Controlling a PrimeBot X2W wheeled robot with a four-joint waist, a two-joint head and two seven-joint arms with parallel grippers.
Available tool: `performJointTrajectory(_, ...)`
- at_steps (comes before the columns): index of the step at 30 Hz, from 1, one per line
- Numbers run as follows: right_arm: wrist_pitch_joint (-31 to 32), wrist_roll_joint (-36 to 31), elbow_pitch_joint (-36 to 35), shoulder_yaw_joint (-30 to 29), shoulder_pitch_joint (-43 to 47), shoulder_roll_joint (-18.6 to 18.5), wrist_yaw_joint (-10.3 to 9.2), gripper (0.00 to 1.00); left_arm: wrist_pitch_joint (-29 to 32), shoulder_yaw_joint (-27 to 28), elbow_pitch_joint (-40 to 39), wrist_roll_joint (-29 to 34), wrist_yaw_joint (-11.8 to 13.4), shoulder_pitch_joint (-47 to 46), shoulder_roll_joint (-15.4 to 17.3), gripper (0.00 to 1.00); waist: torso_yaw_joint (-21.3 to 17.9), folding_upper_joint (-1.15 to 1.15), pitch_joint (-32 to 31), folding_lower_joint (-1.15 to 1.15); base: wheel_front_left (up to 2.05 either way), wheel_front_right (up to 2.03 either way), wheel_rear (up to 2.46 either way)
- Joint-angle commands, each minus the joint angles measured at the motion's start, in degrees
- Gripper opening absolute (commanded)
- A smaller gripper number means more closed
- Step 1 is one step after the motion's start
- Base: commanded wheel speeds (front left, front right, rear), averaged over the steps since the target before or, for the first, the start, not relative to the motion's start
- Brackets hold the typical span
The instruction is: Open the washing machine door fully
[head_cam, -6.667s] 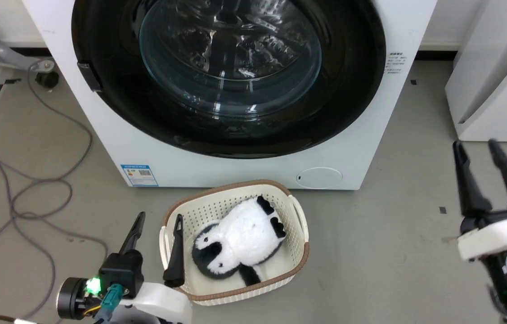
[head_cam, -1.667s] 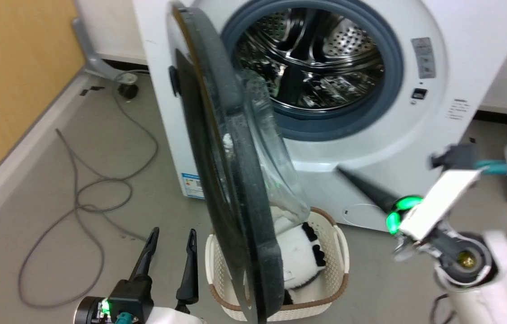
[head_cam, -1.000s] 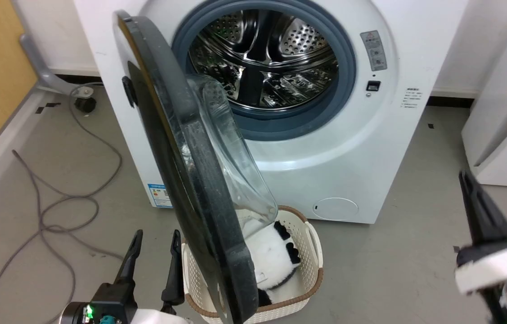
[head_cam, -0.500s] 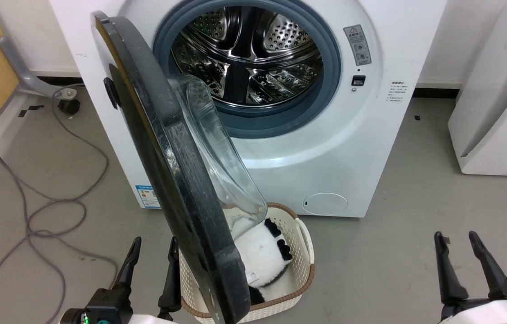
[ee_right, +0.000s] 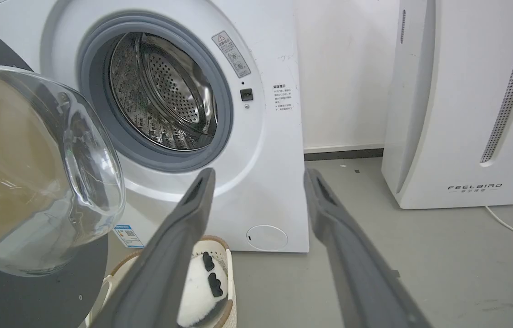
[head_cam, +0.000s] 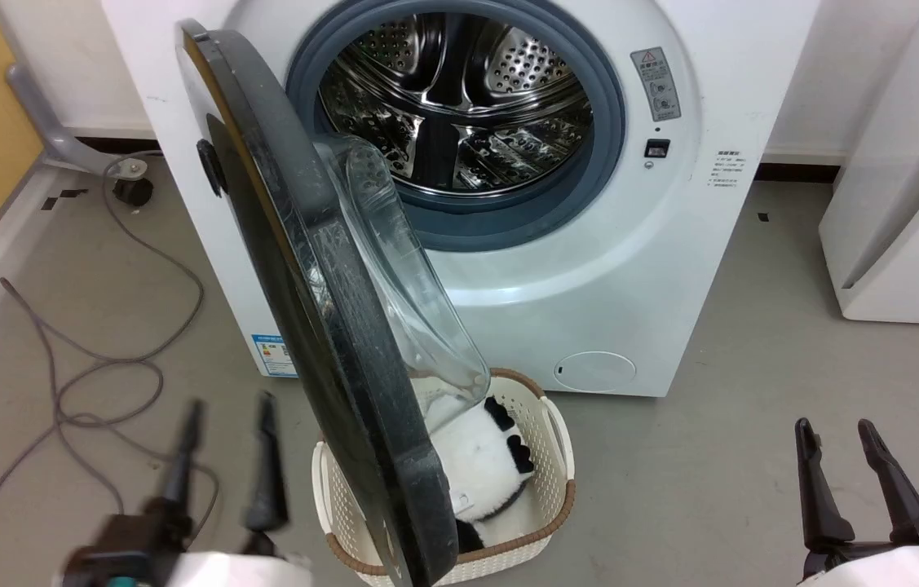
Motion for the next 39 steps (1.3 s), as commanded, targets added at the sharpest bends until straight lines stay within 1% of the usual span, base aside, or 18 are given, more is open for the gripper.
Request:
performJointTrajectory(1,-0.4,-0.1,0.1,-0.1,0.6,0.4,0.05,1.00,-0.3,0.8,-2.1,-1.0,0.7,-0.7,0.1,1.00,0.1,0.00,0.0,0.00,0.00,0.00,0.00)
performJointTrajectory(3,-0.4,0.0,0.2,-0.1,0.6,0.5,0.05,1.00,-0.3,1.8,-5.5,-1.5,1.4,-1.6,0.1,1.00,0.3,0.00,0.0,0.00,0.00,0.00,0.00)
performJointTrajectory(4,-0.4,0.2,0.3,0.0,0.6,0.5,0.05,1.00,-0.3,2.1,-7.3,-1.5,1.7,-2.1,0.1,0.85,0.4,0.00,0.0,0.00,0.00,0.00,0.00)
performJointTrajectory(5,-0.3,0.3,0.3,0.0,0.6,0.6,0.05,1.00,-0.3,2.4,-9.1,-1.3,2.0,-2.7,0.1,0.04,0.4,0.00,0.0,0.00,0.00,0.00,0.00)
performJointTrajectory(6,-0.3,0.3,0.4,0.1,0.6,0.6,0.05,1.00,-0.3,2.6,-10.9,-1.0,2.3,-3.3,0.1,0.00,0.4,0.00,0.0,0.00,0.00,0.00,0.00)
performJointTrajectory(10,-0.3,0.5,0.4,0.1,0.5,0.6,0.05,1.00,-0.3,2.7,-17.3,-1.1,3.6,-6.0,0.1,0.00,0.4,0.00,0.1,0.00,0.00,0.00,0.00)
performJointTrajectory(11,-0.3,0.5,0.4,0.1,0.5,0.6,0.05,1.00,-0.3,2.7,-17.3,-1.1,3.6,-6.0,0.1,0.00,0.4,0.00,0.1,0.00,0.00,0.00,0.00)
performJointTrajectory(15,-0.2,0.6,0.5,0.1,0.4,0.7,0.05,1.00,-0.3,1.7,-22.3,-0.9,3.9,-9.6,0.1,0.00,0.3,0.00,0.1,0.00,0.00,0.00,0.00)
performJointTrajectory(20,-0.2,0.7,0.6,0.1,0.4,0.8,0.05,1.00,-0.3,-1.0,-24.9,-0.6,3.3,-11.3,0.1,0.00,0.1,0.00,0.0,0.00,0.00,0.00,0.00)
performJointTrajectory(21,-0.2,0.8,0.7,0.1,0.4,0.8,0.05,1.00,-0.3,-2.0,-25.0,-1.2,3.0,-11.3,0.1,0.00,0.0,0.00,0.0,0.00,0.00,0.00,0.00)
performJointTrajectory(23,-0.3,0.8,0.8,0.1,0.5,0.8,0.05,1.00,-0.3,-4.8,-24.9,-5.4,2.7,-11.0,0.1,0.00,0.1,0.00,-0.1,0.00,0.00,0.00,0.00)
performJointTrajectory(25,-0.5,0.9,0.8,0.1,0.6,0.9,0.05,1.00,0.4,-7.1,-24.2,-4.5,1.3,-11.1,1.0,0.00,0.2,0.00,-0.2,0.00,0.00,0.00,0.00)
performJointTrajectory(27,-0.6,0.9,1.0,0.1,0.7,1.0,0.05,1.00,2.3,-9.5,-24.1,-3.7,0.4,-11.2,1.4,0.00,0.2,0.00,-0.3,0.00,0.00,0.00,0.00)
performJointTrajectory(31,-1.1,0.9,1.3,0.2,0.6,1.1,0.05,1.00,7.8,-14.8,-23.6,-4.1,-0.9,-10.9,1.3,0.00,0.5,0.00,-0.4,0.00,0.00,0.00,0.00)
performJointTrajectory(35,-1.2,1.2,1.7,0.6,0.5,1.2,0.05,1.00,13.3,-18.5,-21.8,-5.4,-1.1,-9.4,1.3,0.00,0.8,0.00,-0.3,0.00,0.00,0.00,0.00)
performJointTrajectory(39,-1.3,1.3,2.2,0.8,0.4,1.3,0.05,1.00,18.4,-21.0,-19.8,-6.2,-1.0,-7.5,1.6,0.00,0.9,0.00,-0.2,0.00,0.00,0.00,0.00)
